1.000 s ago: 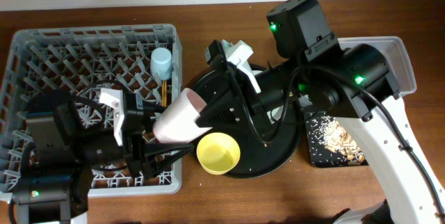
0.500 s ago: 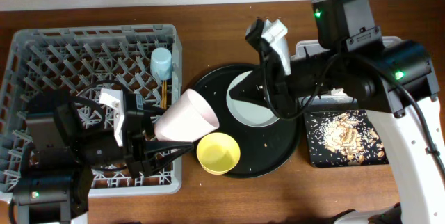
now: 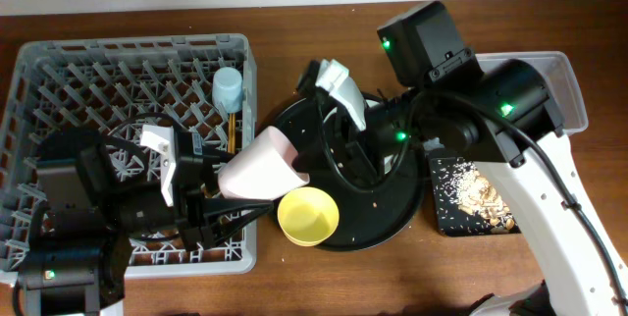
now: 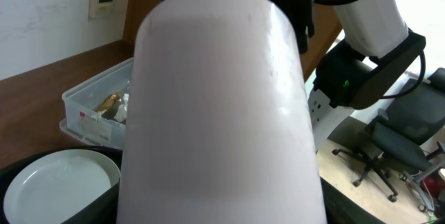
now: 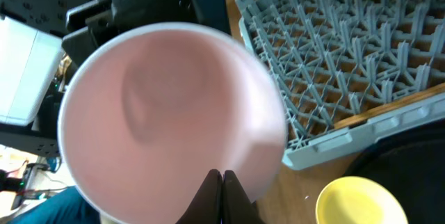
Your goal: Sort waste into correct bins and load items into the dishwasher rack
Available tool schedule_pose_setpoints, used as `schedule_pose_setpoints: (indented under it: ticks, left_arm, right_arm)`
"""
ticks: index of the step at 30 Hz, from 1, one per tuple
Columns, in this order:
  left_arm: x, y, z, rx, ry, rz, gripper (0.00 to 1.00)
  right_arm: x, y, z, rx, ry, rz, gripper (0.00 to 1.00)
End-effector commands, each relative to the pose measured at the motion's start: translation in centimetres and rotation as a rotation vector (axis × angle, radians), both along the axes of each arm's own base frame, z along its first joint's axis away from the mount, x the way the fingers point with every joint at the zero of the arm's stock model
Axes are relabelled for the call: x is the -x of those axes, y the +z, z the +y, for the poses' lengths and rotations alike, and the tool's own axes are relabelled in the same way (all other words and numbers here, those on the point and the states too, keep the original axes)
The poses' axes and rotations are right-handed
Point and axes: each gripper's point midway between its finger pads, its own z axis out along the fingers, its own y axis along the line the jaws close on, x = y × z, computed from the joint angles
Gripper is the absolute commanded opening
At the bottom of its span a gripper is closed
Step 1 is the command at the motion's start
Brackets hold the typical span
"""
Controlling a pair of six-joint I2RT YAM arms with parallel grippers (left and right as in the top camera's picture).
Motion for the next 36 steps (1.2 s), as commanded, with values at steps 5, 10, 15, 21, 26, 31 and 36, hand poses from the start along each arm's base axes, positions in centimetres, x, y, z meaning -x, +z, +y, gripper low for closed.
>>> schedule_pose_setpoints:
  ticks: [5, 10, 15, 21, 26, 31, 36]
  left_arm:
    - [0.3, 0.4, -0.1, 0.000, -0.005, -0.027, 0.52]
    - [-2.4, -1.0, 1.0, -0.077, 0.166, 0.043, 0.52]
    - [-10.1, -8.2, 10.8, -0.425, 0.889, 0.274, 0.39]
    - [-15.5, -18.7, 13.4, -0.616, 0.950, 0.613, 0.41]
    - [-17.7, -25.8, 13.5, -0.700, 0.895, 0.783, 0.47]
    - [-18.4, -26.7, 13.6, -0.702, 0.893, 0.788, 0.87]
    - [-18.8, -25.7, 13.6, -0.686, 0.903, 0.757, 0.98]
  right_arm:
    - [3.0, -1.1, 1.3, 0.059, 0.097, -0.027, 0.04]
    - [-0.5, -2.4, -1.6, 0.184, -0.112, -0.027, 0.06]
    - [-7.2, -6.6, -12.6, 0.536, -0.600, 0.029, 0.09]
    - [-7.6, -7.1, -14.5, 0.600, -0.652, 0.026, 0.10]
    - [-7.5, -7.1, -14.5, 0.601, -0.652, 0.028, 0.11]
    - [-7.4, -7.2, -14.5, 0.604, -0.650, 0.032, 0.11]
    - [-7.2, -7.3, -14.6, 0.610, -0.648, 0.038, 0.12]
